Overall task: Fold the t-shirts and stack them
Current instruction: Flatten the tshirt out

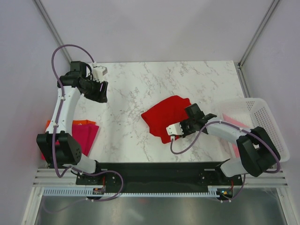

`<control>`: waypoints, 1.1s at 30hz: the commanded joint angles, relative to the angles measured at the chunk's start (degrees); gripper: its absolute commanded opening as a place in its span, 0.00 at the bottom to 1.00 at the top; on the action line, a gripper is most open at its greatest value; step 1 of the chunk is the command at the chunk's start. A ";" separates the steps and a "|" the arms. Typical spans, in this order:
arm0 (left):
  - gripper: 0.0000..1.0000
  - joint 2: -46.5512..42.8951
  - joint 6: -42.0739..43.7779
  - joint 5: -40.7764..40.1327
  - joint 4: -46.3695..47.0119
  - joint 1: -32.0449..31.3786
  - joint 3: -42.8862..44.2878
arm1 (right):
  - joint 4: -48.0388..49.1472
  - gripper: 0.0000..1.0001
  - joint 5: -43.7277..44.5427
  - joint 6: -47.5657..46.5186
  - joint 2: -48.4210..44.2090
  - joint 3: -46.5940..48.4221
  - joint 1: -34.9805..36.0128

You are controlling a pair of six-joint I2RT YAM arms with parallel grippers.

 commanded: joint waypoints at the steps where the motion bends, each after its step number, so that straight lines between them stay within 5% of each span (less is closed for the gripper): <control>1: 0.63 -0.39 1.97 -0.60 0.40 0.33 0.75 | 2.90 0.37 1.34 1.10 1.88 2.57 0.39; 6: 0.63 0.67 1.97 -0.25 0.31 0.33 1.90 | 3.34 0.31 2.14 2.15 3.21 3.02 0.39; 13: 0.63 0.84 1.71 0.19 0.31 0.33 1.99 | 4.05 0.00 2.40 5.58 3.74 4.77 0.47; 23: 0.63 0.76 1.27 1.51 0.31 0.24 3.04 | 1.24 0.00 -1.54 10.32 -3.45 10.73 0.47; 33: 0.63 -0.57 0.92 4.15 0.31 0.24 4.18 | -10.08 0.01 -2.62 17.28 1.00 43.34 0.65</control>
